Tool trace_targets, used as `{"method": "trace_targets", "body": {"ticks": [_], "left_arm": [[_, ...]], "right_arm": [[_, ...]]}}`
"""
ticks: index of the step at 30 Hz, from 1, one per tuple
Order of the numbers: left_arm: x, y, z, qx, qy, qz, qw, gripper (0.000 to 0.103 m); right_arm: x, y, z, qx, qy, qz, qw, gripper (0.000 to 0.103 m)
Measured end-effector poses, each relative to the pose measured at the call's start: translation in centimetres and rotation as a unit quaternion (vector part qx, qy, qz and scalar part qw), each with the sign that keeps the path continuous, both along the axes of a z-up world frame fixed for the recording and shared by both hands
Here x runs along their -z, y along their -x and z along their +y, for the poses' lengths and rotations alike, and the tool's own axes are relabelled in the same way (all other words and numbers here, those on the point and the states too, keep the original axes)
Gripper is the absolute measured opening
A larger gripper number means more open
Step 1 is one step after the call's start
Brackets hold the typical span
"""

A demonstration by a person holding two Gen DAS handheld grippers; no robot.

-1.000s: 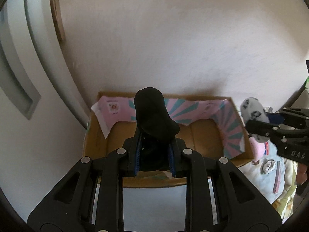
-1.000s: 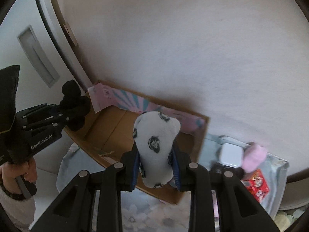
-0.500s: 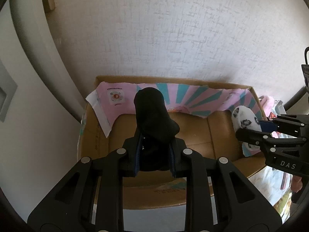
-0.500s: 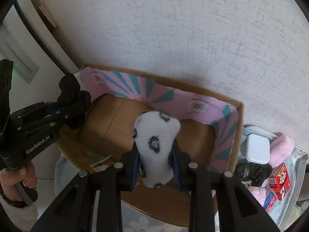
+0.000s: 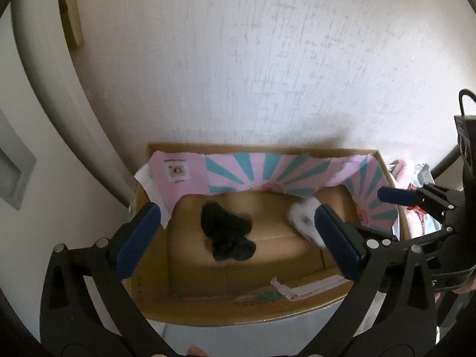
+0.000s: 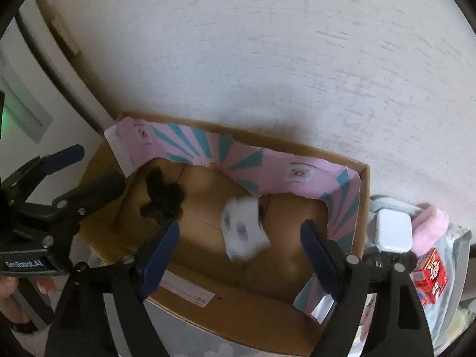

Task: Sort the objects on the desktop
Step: 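Open both tools to drop the sock and plush into the box, then move both tools back to the items on the sheet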

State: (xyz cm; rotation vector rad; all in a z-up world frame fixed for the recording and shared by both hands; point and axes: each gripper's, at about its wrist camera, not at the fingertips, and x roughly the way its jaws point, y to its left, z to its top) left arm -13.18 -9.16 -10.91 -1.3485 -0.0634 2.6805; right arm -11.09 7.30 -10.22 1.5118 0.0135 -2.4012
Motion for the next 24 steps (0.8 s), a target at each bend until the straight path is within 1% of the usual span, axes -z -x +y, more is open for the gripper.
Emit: {"method": "trace_targets", "body": {"ticks": [1,2,3,4,6,7,11,14,16,19,22,24], "left_arm": [[-0.2,0.0,0.1,0.001,-0.001,0.002,1.0,0.103],[-0.3,-0.1,0.3,0.003,-0.003,0.004,1.0,0.103],[-0.6,-0.1,0.2,0.004,-0.006,0.004,1.0,0.103],[-0.7,-0.1,0.2,0.005,-0.008,0.002,1.0,0.103],[-1.0,-0.3,0.3,0.007,-0.015,-0.003,0.9999,0.103],[-1.0,-0.5,0.4,0.006,-0.016,-0.003,0.9998,0.103],[-1.7,-1.7,0.7,0.001,-0.015,0.006,0.9999,0.103],[-2.5,-2.6,1.0,0.0,-0.016,0.036,0.9992,0.103],[-3.0,-3.2,1.2,0.001,-0.012,0.047,0.9988,0.103],[-3.5,-3.8,1.8,0.005,-0.01,0.046,0.9989,0.103],[-4.4,-4.5,2.5,0.004,0.002,0.045,0.999,0.103],[-4.8,-4.8,3.0,0.0,0.016,0.042,0.999,0.103]], "right_arm": [[0.1,0.1,0.0,-0.001,0.005,-0.008,1.0,0.084],[0.2,0.1,0.0,-0.005,0.008,-0.018,1.0,0.09],[0.1,0.0,0.0,-0.007,0.011,-0.016,1.0,0.1],[-0.2,-0.2,-0.1,-0.01,0.01,-0.004,1.0,0.102],[-0.8,-0.6,-0.5,-0.015,-0.004,0.021,1.0,0.102],[-1.1,-0.8,-0.7,-0.019,-0.009,0.024,0.999,0.102],[-1.5,-1.2,-1.1,-0.027,0.001,0.021,0.999,0.102],[-1.4,-1.7,-1.3,-0.032,-0.003,0.022,0.999,0.102],[-1.1,-2.1,-1.4,-0.038,-0.005,0.02,0.999,0.102],[-1.5,-2.7,-1.2,-0.034,-0.003,0.021,0.999,0.102],[-2.3,-3.1,-0.8,-0.019,-0.017,0.013,1.0,0.102],[-2.8,-3.4,-0.4,-0.02,0.001,0.012,1.0,0.102]]}}
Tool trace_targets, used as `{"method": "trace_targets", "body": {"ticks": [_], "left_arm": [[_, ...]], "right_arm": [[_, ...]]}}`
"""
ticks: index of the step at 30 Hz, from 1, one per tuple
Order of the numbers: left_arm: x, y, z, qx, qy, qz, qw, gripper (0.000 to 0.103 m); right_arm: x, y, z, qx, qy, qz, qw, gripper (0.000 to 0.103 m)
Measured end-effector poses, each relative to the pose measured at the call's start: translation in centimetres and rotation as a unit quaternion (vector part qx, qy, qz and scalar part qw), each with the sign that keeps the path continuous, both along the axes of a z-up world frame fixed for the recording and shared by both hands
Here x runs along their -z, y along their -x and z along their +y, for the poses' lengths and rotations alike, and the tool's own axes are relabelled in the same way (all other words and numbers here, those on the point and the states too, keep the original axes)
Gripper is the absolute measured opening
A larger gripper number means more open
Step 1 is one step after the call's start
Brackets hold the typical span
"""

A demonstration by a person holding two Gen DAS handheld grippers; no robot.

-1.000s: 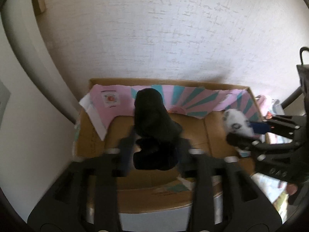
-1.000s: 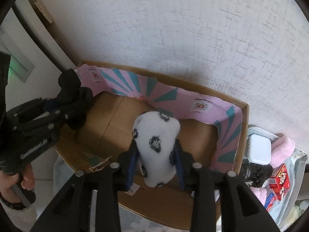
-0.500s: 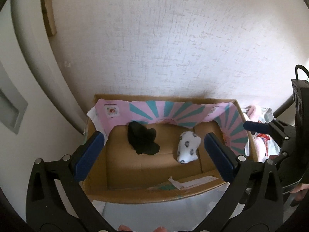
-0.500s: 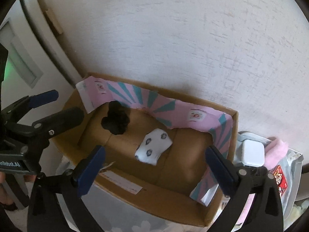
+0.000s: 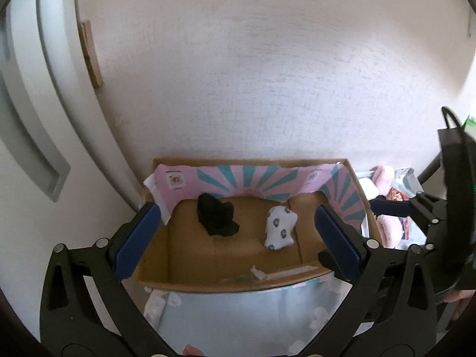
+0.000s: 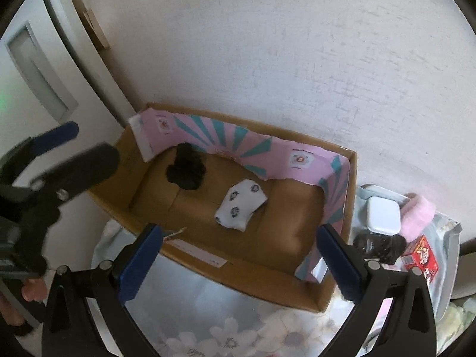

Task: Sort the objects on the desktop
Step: 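Move both tools back to the items on the sheet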

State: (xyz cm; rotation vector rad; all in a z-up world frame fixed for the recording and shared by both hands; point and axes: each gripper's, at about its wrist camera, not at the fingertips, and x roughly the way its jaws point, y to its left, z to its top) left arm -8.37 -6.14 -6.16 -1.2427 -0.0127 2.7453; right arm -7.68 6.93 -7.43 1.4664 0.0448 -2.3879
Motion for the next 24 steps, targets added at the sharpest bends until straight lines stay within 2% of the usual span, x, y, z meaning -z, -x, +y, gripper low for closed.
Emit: {"method": "trace_targets", "body": {"ticks": [2,7,9,13,19,24], "left_arm": [[-0.5,-0.5,0.4,-0.008,0.002,-0.001,1.0,0.103],[-2.1,-1.7,2.2,-0.006,0.012,0.012,0.9998,0.103],[-2.9,-2.1,3.3,0.001,0.01,0.013,0.9999,0.103],[-4.3,-2.8,6.2,0.032,-0.012,0.006,0.9994,0.103],[-5.0,-4.1,13.1,0.098,-0.029,0.009,0.9947,0.103],[-2.3,-4.7,19.8,0.151,-0.044,-0.028,0.9872,0.103]], "right_arm": [[-0.3,-0.2,0.5,0.001,0.018,-0.008,1.0,0.102],[-1.9,-1.7,2.3,0.014,0.02,-0.004,1.0,0.102],[-2.8,-2.6,4.0,0.032,0.026,-0.009,0.999,0.102],[-4.4,-5.6,8.9,0.09,0.003,-0.008,0.996,0.102],[-3.7,-11.7,17.4,0.187,-0.024,-0.024,0.982,0.102],[-1.2,-15.3,23.4,0.261,-0.019,-0.053,0.964,0.102]]}}
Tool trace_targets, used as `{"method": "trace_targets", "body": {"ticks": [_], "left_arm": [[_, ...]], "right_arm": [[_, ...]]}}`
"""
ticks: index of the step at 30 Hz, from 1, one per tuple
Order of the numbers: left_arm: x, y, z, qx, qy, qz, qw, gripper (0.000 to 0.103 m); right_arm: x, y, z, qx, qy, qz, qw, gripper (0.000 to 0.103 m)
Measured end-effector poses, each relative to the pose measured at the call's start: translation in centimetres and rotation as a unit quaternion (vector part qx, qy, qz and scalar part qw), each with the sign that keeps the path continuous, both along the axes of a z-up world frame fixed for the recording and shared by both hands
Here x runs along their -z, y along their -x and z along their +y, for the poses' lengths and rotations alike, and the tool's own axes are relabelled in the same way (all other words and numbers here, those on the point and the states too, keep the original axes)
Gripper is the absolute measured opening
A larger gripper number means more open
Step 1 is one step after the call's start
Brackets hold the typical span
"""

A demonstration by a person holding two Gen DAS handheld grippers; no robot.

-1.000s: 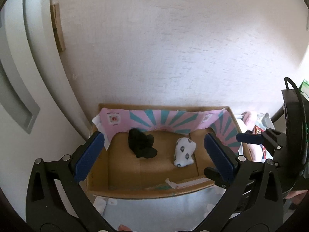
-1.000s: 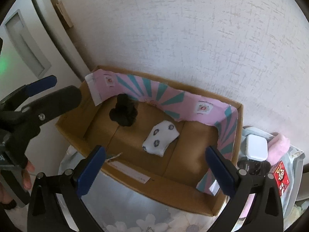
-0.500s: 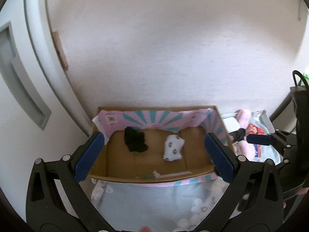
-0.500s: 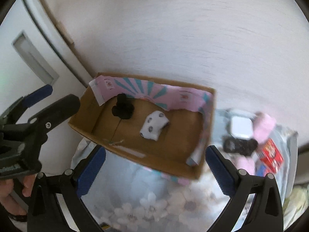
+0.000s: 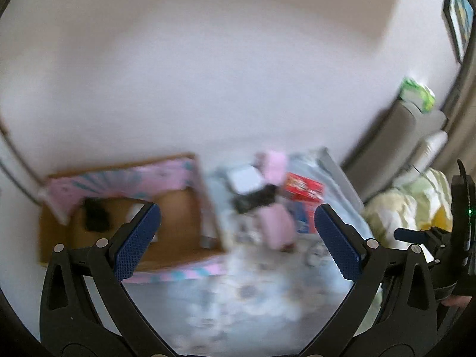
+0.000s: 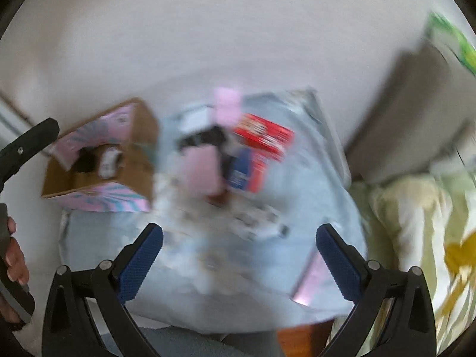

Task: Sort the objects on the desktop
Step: 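Move both tools back to the items on the sheet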

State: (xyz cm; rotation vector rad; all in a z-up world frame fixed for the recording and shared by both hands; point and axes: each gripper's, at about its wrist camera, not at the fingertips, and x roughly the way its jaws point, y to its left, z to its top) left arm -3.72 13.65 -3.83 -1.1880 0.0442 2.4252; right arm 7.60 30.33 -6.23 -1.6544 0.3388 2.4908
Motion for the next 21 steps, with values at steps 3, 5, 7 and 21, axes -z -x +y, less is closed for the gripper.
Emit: {"method": "trace_targets", "body": {"ticks": [3,5,7,21], "left_arm": [[2.4,-0.2,3.6,0.036,0.008,-0.025,0.999,0.103],[4.2,-0.3,5.6,0.043,0.024,-0.035,0.9982,0.103],[5.8,-0.2,7.0,0.048,0.035,-0.043,0.9973,0.103],[14.5,2.4,11.3,0.005,0.102,-0.055,0.9933,0.098]], "right_arm": [[1.4,-1.6,2.4,0.026,-0.013,-0.009,1.0,0.102],[2.7,-2.4,3.6,0.039,-0.02,-0.021,0.999,0.102],[3.8,-2.9,4.5,0.05,-0.023,-0.032,0.998,0.102],[12.8,-4.2,8.3,0.072,0.022,-0.088,0.993,0.077]]}}
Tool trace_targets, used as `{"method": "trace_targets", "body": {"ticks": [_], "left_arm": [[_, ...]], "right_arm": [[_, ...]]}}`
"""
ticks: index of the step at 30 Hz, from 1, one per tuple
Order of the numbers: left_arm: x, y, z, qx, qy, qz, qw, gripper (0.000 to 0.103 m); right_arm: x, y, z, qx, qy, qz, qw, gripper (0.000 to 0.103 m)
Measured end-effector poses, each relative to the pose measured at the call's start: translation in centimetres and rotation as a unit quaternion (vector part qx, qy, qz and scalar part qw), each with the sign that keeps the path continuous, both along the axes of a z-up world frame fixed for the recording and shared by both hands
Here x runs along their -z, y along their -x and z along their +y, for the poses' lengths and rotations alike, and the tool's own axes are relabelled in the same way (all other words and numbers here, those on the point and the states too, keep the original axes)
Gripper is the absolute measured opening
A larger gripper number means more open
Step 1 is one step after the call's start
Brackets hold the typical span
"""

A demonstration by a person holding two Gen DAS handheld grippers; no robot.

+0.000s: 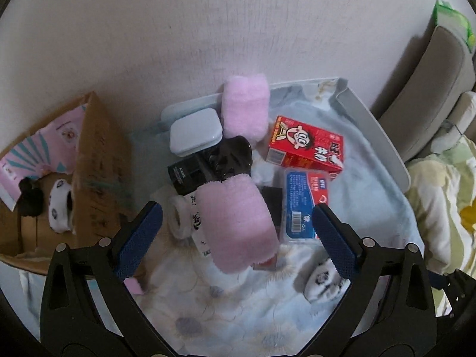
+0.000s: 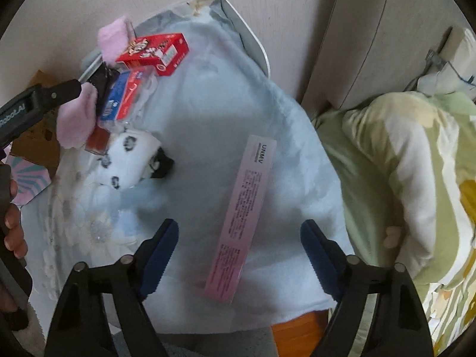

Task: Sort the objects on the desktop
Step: 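Move both tools back to the items on the sheet, then grasp the pink printed strip with the right tool while the left grasps the pink fuzzy sock, then carry the pink strip and pink sock with both tools over the box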

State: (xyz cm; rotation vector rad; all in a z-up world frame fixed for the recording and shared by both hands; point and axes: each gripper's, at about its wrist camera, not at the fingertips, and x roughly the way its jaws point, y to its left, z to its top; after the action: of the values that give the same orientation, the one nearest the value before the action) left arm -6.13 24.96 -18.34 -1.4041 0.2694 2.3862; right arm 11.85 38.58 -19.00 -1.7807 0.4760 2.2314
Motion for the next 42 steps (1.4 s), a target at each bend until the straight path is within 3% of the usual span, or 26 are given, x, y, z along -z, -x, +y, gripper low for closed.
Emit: {"method": "trace_targets", "body": {"ticks": [3,5,6,7,9,10,11,14,28,33,34,42], "left_arm": [[0.7,0.2,0.4,0.0,0.008,0.0,1.0,0.091],[1.4,0.4,0.7,0.001,0.014,-0.004,0.9999,0.075],[1.8,0.5,0.9,-0.056,0.013,0.001,0.9983,0.072],[2.0,0.6,0.9,-0.056,0.012,-0.004,0.9983,0.066],[2.5,0.7,0.7,-0.058,0.01,-0.01,0.9982,0.056],[2.6,0.7,0.6,-0.058,0.01,-0.01,0.9982,0.048],[2.7,0.6,0.5,-0.057,0.008,-0.011,0.9983,0.047],[2.7,0.5,0.2,-0.056,-0.001,-0.007,0.9984,0.043],[0.2,-0.9,-0.1,-0.059,-0.02,0.011,0.998,0.041],[-2.9,-1.6,-0.3,-0.044,-0.036,0.021,0.9981,0.041],[-3.5,-1.7,-0.5,-0.007,-0.042,0.021,0.9989,0.041],[-9.3,-2.4,-4.9,-0.01,-0.067,0.044,0.9968,0.041]], "right_arm": [[0.6,0.4,0.2,-0.006,0.0,-0.005,1.0,0.065],[0.9,0.7,0.4,-0.011,-0.002,-0.01,1.0,0.06],[0.9,0.8,0.3,-0.014,-0.011,-0.009,1.0,0.056],[0.8,0.9,0.2,-0.018,-0.017,-0.009,1.0,0.053],[0.7,1.0,0.1,-0.023,-0.038,-0.01,0.999,0.036],[0.7,1.0,-0.1,-0.024,-0.045,-0.009,0.999,0.032],[0.7,0.9,0.0,-0.025,-0.044,-0.007,0.999,0.026],[0.4,0.8,-0.1,-0.017,-0.037,-0.003,0.999,0.023],[-2.0,0.4,-0.4,-0.008,-0.019,0.034,0.999,0.022],[-4.7,0.7,-0.5,-0.015,0.004,0.055,0.998,0.022],[-5.2,0.8,-0.5,-0.015,0.009,0.059,0.998,0.022],[-8.9,2.2,-1.3,-0.049,0.009,0.091,0.995,0.022]]}}
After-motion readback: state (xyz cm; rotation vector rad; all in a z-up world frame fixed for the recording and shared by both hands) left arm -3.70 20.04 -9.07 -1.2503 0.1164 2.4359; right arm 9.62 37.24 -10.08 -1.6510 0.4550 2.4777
